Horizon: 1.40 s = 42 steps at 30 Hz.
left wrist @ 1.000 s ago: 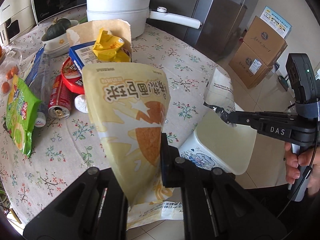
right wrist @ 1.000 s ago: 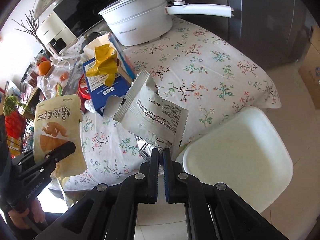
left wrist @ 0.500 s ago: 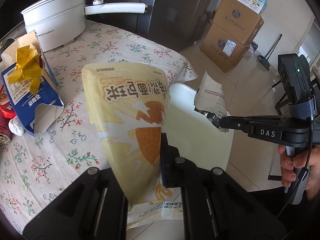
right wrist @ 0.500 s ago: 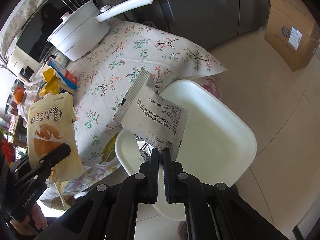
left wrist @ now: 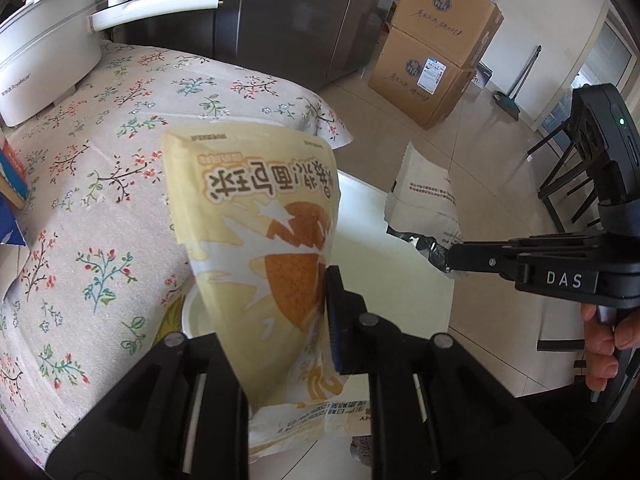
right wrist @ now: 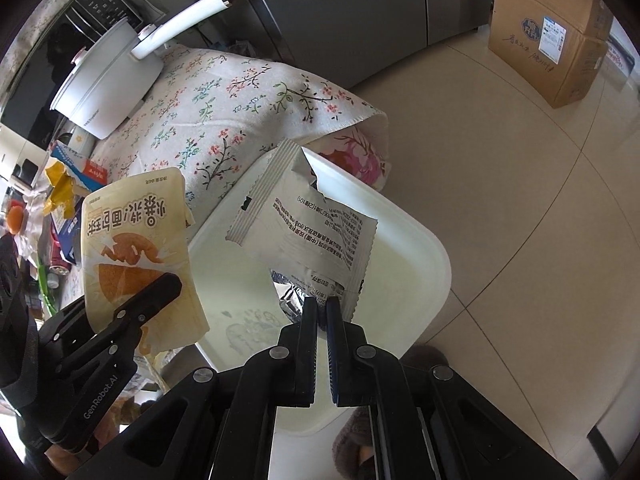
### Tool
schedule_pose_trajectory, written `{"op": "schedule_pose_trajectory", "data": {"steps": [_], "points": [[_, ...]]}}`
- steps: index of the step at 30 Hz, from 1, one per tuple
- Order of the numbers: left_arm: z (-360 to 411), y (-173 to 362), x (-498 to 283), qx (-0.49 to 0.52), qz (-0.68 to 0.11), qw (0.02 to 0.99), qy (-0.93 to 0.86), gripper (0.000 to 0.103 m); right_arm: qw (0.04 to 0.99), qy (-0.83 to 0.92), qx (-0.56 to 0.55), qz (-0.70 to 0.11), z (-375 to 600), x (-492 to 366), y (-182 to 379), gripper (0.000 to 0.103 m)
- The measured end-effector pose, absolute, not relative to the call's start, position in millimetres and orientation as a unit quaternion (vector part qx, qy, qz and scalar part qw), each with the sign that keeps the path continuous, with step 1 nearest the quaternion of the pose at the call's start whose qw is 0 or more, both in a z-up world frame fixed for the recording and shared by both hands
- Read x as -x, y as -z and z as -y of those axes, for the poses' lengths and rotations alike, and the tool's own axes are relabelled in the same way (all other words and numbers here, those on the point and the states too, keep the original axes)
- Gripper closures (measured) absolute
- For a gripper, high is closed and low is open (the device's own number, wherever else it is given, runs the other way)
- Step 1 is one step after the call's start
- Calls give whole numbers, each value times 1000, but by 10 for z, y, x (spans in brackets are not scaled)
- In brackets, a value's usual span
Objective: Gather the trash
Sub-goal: 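Open both grippers to drop the packet and wrapper into the bin, then move both grippers back over the table toward the green chip bag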
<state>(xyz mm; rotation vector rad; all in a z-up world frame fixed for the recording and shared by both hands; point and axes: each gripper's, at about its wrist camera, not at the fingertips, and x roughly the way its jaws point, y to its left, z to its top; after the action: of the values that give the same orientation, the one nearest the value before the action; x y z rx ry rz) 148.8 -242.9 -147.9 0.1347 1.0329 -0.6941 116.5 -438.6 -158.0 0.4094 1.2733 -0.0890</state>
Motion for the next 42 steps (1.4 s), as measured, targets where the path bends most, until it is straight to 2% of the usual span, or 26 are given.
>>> {"op": "schedule_pose_trajectory", "data": {"steps": [2, 3, 4, 6, 10, 19, 22, 25, 27, 37, 42], "points": [[2447, 1505, -1501, -66, -477, 814, 325, 76, 783, 45, -192, -590, 4423, -1158, 1595, 97], [2449, 1515, -1506, -68, -475, 816, 321, 63, 782, 46, -193, -591, 4439, -1145, 1598, 97], [2431, 1520, -1512, -72, -473, 822, 310, 45, 782, 48, -194, -591, 4453, -1144, 1607, 97], [2381, 1494, -1531, -66, -465, 833, 292, 31, 781, 50, -196, -591, 4473, -1132, 1611, 97], [2266, 1457, -1574, -60, -469, 839, 271, 22, 780, 51, -196, -592, 4469, -1130, 1617, 97], [2101, 1404, -1553, -81, -465, 847, 245, 21, 778, 49, -193, -595, 4392, -1197, 1632, 96], [2069, 1388, -1554, -85, -464, 849, 238, 20, 777, 54, -192, -597, 4376, -1209, 1632, 92], [2033, 1375, -1552, -90, -463, 850, 234, 20, 774, 62, -190, -600, 4369, -1219, 1628, 74], [2011, 1369, -1557, -90, -464, 851, 230, 20, 776, 68, -192, -597, 4374, -1220, 1609, 49], [1810, 1311, -1584, -89, -464, 855, 215, 20, 782, 67, -198, -588, 4318, -1278, 1494, 42], [1651, 1247, -1603, -88, -462, 859, 202, 20, 788, 68, -186, -582, 4219, -1341, 1400, 35]]}}
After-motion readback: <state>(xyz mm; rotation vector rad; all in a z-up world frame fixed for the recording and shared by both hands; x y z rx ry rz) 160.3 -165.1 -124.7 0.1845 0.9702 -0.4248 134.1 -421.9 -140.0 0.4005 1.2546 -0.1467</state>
